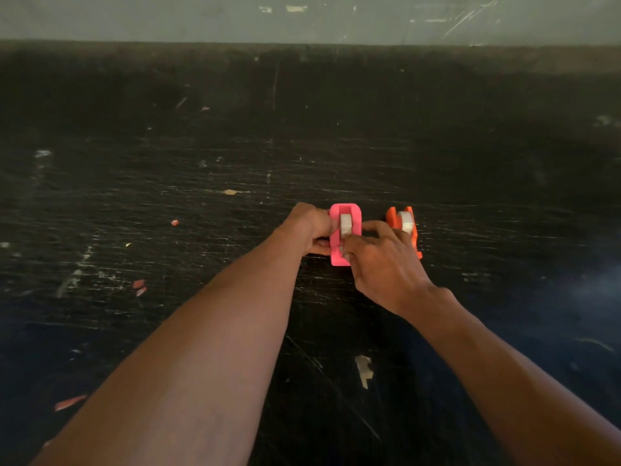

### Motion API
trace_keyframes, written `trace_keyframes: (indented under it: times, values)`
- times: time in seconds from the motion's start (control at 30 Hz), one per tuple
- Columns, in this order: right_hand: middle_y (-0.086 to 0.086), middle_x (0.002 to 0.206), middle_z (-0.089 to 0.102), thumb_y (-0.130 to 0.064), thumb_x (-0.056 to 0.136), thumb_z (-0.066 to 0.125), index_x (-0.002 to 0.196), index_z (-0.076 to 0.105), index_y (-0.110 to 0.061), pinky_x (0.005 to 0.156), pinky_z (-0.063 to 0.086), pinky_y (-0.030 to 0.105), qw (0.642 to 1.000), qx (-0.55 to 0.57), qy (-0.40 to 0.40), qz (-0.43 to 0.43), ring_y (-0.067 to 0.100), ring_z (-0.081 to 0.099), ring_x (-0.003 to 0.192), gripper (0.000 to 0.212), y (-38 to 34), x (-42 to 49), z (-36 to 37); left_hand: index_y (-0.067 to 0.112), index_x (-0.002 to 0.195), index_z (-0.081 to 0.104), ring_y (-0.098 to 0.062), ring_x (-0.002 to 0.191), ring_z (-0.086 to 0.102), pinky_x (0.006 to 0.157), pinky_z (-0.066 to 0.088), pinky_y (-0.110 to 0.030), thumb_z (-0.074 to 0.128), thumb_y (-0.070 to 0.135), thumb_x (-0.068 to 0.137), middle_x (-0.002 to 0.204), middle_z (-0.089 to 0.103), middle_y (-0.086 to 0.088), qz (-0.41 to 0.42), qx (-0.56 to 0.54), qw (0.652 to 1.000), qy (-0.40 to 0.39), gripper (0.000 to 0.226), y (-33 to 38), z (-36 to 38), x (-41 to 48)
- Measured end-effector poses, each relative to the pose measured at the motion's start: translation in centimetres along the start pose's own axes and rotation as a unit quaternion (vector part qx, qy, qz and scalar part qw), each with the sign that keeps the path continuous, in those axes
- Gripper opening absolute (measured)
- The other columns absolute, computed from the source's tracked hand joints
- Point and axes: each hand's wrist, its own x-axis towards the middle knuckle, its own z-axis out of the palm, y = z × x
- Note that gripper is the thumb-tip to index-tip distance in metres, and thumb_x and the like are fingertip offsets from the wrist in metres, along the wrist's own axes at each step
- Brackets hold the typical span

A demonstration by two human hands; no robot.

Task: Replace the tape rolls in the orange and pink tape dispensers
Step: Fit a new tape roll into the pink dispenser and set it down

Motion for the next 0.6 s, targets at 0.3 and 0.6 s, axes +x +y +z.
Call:
trace_keyframes:
  times: [0.3, 0.6]
  values:
    - [-0.001, 0.136, 0.062, -0.023, 0.093, 0.058, 0.123, 0.065, -0.021, 0.109, 0.032, 0.054, 0.999, -0.023, 0.035, -0.001, 0.028, 0.039, 0.138, 0.031, -0.1, -1.4, 1.1, 0.01, 0.129, 0.067, -0.028, 0.094, 0.076, 0.079, 0.065, -0.042, 0.065, 0.009, 0.097, 0.115, 0.073, -0.017, 0.004, 0.028, 0.998, 0.05, 0.032, -0.3, 0.8, 1.5]
    - [0.006, 0.114, 0.065, -0.023, 0.09, 0.064, 0.107, 0.073, -0.021, 0.088, 0.047, 0.047, 0.996, -0.045, 0.082, 0.012, 0.028, 0.057, 0.105, 0.019, -0.2, -2.2, 3.3, 0.011, 0.132, 0.065, -0.025, 0.095, 0.076, 0.073, 0.064, -0.037, 0.063, 0.012, 0.098, 0.118, 0.073, -0.014, 0.011, 0.037, 0.998, 0.053, 0.034, -0.3, 0.9, 1.7]
